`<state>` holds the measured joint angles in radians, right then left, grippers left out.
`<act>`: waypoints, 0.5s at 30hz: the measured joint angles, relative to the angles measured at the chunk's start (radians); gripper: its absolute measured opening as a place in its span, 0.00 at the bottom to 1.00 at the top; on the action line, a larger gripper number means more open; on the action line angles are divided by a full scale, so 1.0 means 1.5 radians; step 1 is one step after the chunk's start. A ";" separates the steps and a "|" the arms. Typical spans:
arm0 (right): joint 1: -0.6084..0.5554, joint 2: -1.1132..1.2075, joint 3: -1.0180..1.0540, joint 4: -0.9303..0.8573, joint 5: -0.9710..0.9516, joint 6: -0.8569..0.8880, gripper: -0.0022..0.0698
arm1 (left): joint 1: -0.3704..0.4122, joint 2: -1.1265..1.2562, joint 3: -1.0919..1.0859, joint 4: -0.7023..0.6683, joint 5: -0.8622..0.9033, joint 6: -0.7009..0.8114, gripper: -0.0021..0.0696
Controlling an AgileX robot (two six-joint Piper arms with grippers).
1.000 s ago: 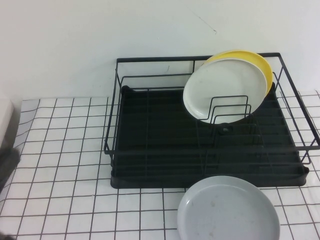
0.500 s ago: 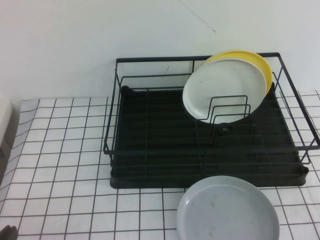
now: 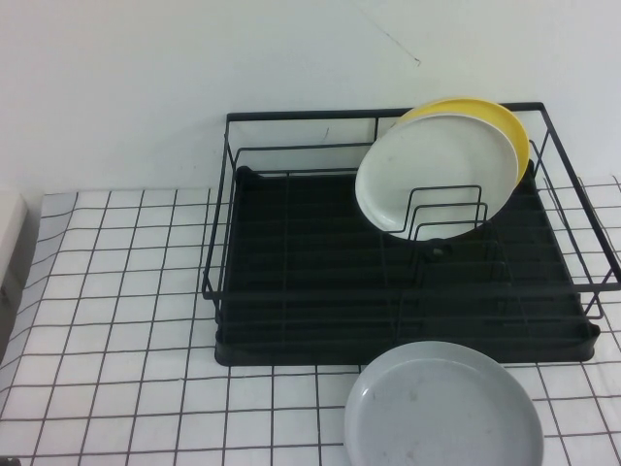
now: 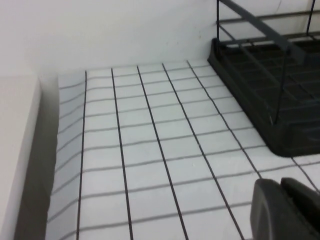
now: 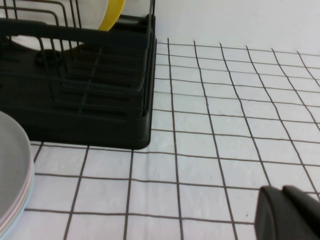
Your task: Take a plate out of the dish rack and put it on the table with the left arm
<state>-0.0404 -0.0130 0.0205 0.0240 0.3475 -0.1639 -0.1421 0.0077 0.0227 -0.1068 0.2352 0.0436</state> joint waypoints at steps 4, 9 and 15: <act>0.000 0.000 0.000 0.000 0.000 0.000 0.03 | 0.027 -0.010 -0.001 0.003 0.044 -0.029 0.03; 0.000 0.000 0.000 0.000 0.000 0.000 0.03 | 0.076 -0.012 -0.001 0.005 0.045 -0.029 0.03; 0.000 0.000 0.000 0.000 0.000 0.000 0.03 | 0.076 -0.012 -0.001 0.016 0.049 -0.029 0.03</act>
<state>-0.0404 -0.0130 0.0205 0.0240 0.3475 -0.1639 -0.0281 -0.0099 0.0210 -0.0829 0.3088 0.0000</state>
